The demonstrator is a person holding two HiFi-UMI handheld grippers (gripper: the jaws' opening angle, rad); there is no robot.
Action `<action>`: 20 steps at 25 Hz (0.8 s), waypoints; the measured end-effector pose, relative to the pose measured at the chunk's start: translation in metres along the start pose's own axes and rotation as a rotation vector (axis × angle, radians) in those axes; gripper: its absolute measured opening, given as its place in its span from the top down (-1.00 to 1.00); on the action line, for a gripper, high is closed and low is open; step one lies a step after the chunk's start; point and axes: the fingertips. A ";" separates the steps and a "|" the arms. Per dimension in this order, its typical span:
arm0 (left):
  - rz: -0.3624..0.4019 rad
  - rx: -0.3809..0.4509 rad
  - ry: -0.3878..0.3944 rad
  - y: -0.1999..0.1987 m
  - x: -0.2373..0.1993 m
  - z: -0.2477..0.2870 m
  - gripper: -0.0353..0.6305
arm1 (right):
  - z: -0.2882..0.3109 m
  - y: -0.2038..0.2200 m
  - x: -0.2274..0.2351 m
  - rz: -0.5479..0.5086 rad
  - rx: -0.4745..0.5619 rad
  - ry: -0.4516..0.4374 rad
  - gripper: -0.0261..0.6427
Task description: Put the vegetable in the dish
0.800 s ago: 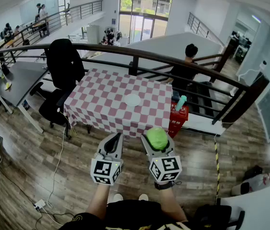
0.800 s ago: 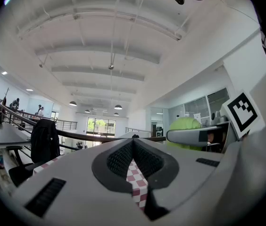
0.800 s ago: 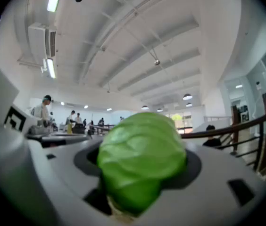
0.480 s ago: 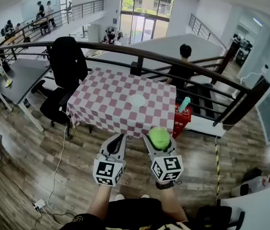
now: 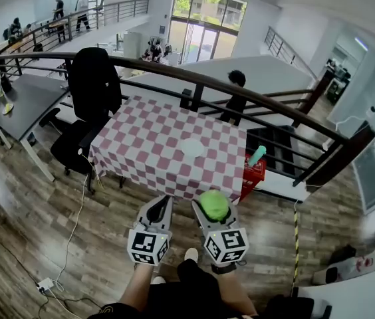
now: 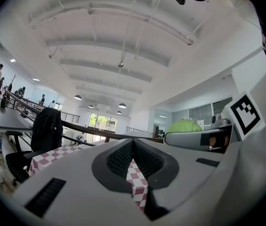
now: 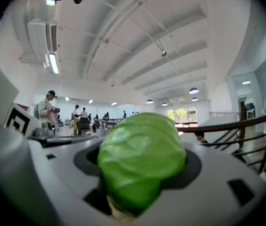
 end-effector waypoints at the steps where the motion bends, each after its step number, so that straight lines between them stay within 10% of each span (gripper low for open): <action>1: -0.003 -0.007 -0.002 0.004 -0.003 0.006 0.83 | 0.006 0.001 0.005 0.004 -0.001 -0.001 -0.02; 20: 0.129 0.067 -0.063 -0.008 -0.062 0.288 0.83 | 0.224 -0.055 0.196 -0.033 0.053 -0.163 -0.02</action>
Point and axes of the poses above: the fingertips, and each gripper's own axes: z forward along the fingers, x to its right, y out of its underside, and after that the axes turned 5 degrees about z, right-handed
